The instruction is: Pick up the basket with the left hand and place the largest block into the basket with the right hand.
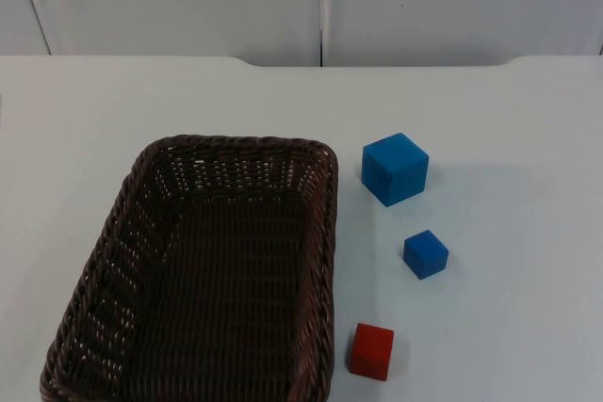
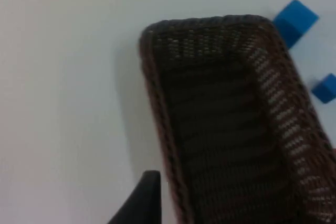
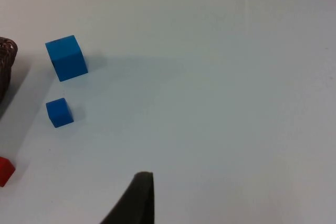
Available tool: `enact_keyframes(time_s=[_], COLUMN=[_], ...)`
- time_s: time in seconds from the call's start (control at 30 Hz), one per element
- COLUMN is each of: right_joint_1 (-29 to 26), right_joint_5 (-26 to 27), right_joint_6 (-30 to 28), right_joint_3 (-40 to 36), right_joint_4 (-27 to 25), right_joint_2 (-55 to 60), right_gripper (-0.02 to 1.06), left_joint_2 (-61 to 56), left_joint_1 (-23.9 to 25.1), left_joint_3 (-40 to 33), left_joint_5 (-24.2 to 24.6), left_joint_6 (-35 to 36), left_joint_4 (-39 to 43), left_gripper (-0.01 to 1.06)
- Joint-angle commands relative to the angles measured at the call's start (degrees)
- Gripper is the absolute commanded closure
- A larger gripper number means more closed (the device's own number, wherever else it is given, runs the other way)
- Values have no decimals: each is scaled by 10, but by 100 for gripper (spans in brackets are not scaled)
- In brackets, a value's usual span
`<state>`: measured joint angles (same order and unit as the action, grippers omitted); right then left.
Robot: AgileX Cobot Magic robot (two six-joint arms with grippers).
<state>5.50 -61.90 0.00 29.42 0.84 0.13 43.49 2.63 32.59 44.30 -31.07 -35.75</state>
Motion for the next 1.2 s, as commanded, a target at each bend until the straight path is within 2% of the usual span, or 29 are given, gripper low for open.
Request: enact_keyframes(time_s=[0.0,0.47,0.6,0.7,0.87,1.03,1.17], right_joint_1=[-2,-2,-2,-2,-2,-2,-2], right_joint_5=[1,1,1,1,1,1,1], right_joint_6=[0,0,0,0,0,0,0], right_joint_3=[1,1,1,1,1,1,1], right_joint_4=[1,1,1,1,1,0,0], right_joint_2=[-1,-1,-1,-1,-1,-1,-1], right_gripper=[-1,-1,-1,-1,-1,-1,-1], left_joint_2=[20,169,212,255,321,374,417], left_joint_1=[2,0,-20,-46,-66,-66,-66], left_joint_3=[8,102,113,113,113,113,125], left_joint_5=[-2,-3,-9,-53,-99,-122,-121], left_joint_6=[-44,-67,-81,-80,-80,-73,-73], left_joint_4=[-48,-74,-72,-62,-56,-56,-61], left_gripper=[0,0,0,0,0,0,0])
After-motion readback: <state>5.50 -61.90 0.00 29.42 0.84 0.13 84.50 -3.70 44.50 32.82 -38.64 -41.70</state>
